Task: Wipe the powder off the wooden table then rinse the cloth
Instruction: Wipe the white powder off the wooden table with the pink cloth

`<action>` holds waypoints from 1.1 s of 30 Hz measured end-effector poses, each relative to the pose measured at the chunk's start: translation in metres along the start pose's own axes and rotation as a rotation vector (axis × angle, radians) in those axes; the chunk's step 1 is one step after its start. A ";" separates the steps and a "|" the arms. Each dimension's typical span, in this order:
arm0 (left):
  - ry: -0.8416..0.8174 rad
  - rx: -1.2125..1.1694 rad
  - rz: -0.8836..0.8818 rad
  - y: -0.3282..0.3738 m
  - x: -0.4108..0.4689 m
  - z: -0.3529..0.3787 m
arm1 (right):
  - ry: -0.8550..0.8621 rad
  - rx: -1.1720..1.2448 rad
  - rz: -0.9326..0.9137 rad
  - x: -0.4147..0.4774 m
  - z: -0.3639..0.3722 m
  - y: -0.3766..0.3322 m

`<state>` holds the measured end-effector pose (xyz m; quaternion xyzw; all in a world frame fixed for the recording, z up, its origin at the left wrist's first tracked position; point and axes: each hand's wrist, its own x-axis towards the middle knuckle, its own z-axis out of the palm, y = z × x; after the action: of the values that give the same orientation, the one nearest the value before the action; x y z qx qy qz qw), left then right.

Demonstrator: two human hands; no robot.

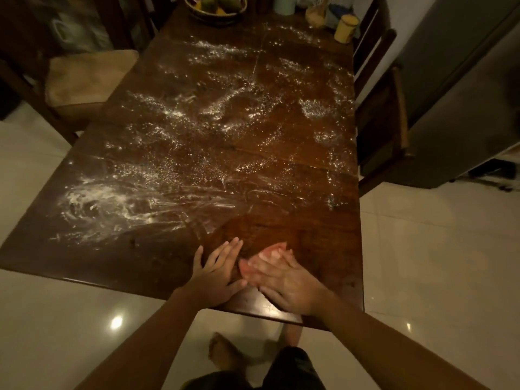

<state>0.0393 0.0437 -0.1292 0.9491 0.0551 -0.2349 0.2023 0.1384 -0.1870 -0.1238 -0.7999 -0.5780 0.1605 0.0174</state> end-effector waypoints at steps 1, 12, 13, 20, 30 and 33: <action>0.004 0.009 0.002 -0.001 0.000 0.001 | -0.027 -0.022 -0.073 -0.014 0.000 0.005; 0.079 0.002 0.050 -0.003 -0.003 0.004 | 0.243 0.309 0.704 0.049 -0.009 0.003; 0.081 -0.022 0.047 -0.004 -0.004 0.003 | 0.191 0.259 0.509 0.059 -0.007 -0.004; 0.118 -0.056 -0.203 -0.076 -0.040 -0.030 | 0.202 0.254 0.141 0.059 -0.013 0.052; 0.024 -0.073 -0.274 -0.112 -0.050 -0.021 | 0.091 0.103 -0.123 0.117 -0.014 0.004; 0.007 -0.068 -0.258 -0.114 -0.051 -0.023 | 0.103 0.098 0.068 0.123 -0.024 0.032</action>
<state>-0.0188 0.1568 -0.1275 0.9276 0.1852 -0.2537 0.2024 0.2087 -0.0792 -0.1369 -0.8245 -0.5403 0.1477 0.0807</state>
